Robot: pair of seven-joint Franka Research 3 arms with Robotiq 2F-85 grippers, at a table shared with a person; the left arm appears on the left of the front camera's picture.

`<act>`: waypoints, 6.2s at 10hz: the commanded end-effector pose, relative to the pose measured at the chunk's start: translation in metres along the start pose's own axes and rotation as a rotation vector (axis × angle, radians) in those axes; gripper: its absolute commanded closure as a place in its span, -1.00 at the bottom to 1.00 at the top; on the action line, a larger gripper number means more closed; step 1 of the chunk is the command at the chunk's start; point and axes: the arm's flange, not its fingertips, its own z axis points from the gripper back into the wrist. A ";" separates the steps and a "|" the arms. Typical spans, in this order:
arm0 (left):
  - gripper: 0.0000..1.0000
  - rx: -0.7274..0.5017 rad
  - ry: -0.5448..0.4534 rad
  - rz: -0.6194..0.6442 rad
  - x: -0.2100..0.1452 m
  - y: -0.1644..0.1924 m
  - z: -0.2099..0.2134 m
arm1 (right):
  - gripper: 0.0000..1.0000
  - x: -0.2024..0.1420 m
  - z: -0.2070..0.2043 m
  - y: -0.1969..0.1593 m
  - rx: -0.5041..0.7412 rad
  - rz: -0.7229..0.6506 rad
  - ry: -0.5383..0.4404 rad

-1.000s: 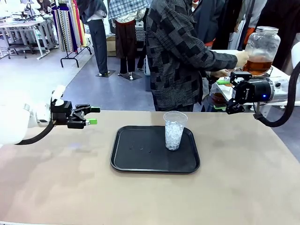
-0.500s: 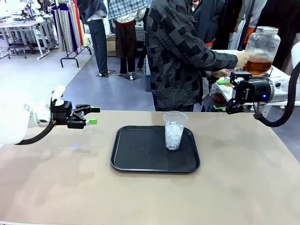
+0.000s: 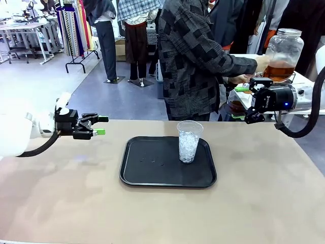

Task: Pour the drink into the iced cup.
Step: Pick up the iced cup indicated by the human and present it to them.

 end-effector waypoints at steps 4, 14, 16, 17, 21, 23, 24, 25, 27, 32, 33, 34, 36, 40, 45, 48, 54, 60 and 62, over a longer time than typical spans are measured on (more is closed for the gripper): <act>-1.00 0.003 -0.004 -0.002 0.002 0.000 0.000 | -1.00 0.000 0.000 0.002 0.002 0.008 -0.001; -1.00 0.003 -0.004 -0.002 0.002 0.000 0.000 | -1.00 0.000 0.000 0.002 0.002 0.008 -0.001; -1.00 0.003 -0.004 -0.002 0.002 0.000 0.000 | -1.00 0.000 0.000 0.002 0.002 0.008 -0.001; -1.00 0.003 -0.004 -0.002 0.002 0.000 0.000 | -1.00 0.000 0.000 0.002 0.002 0.008 -0.001; -1.00 0.003 -0.004 -0.002 0.002 0.000 0.000 | -1.00 0.000 0.000 0.002 0.002 0.008 -0.001; -1.00 0.003 -0.004 -0.002 0.002 0.000 0.000 | -1.00 0.000 0.000 0.002 0.002 0.008 -0.001; -1.00 0.003 -0.004 -0.002 0.002 0.000 0.000 | -1.00 0.000 0.000 0.002 0.002 0.008 -0.001; -1.00 0.003 -0.004 -0.002 0.002 0.000 0.000 | -1.00 0.000 0.000 0.002 0.002 0.008 -0.001; -1.00 0.003 -0.004 -0.002 0.002 0.000 0.000 | -1.00 0.000 0.000 0.002 0.002 0.008 -0.001; -1.00 0.003 -0.004 -0.002 0.002 0.000 0.000 | -1.00 0.000 0.000 0.002 0.002 0.008 -0.001; -1.00 0.003 -0.004 -0.002 0.002 0.000 0.000 | -1.00 0.000 0.000 0.002 0.002 0.008 -0.001; -1.00 0.003 -0.004 -0.002 0.002 0.000 0.000 | -1.00 0.000 0.000 0.002 0.002 0.008 -0.001; -1.00 0.003 -0.004 -0.002 0.002 0.000 0.000 | -1.00 0.000 0.000 0.002 0.002 0.008 -0.001; -1.00 0.003 -0.004 -0.002 0.002 0.000 0.000 | -1.00 0.000 0.000 0.002 0.002 0.008 -0.001; -1.00 0.003 -0.004 -0.002 0.002 0.000 0.000 | -1.00 0.000 0.000 0.002 0.002 0.008 -0.001; -1.00 0.003 -0.004 -0.002 0.002 0.000 0.000 | -1.00 0.000 0.000 0.002 0.002 0.008 -0.001; -1.00 0.003 -0.004 -0.002 0.002 0.000 0.000 | -1.00 0.000 0.000 0.002 0.002 0.008 -0.001; -1.00 0.003 -0.004 -0.002 0.002 0.000 0.000 | -1.00 0.000 0.000 0.002 0.002 0.008 -0.001; -1.00 0.003 -0.004 -0.002 0.002 0.000 0.000 | -1.00 0.000 0.000 0.002 0.002 0.008 -0.001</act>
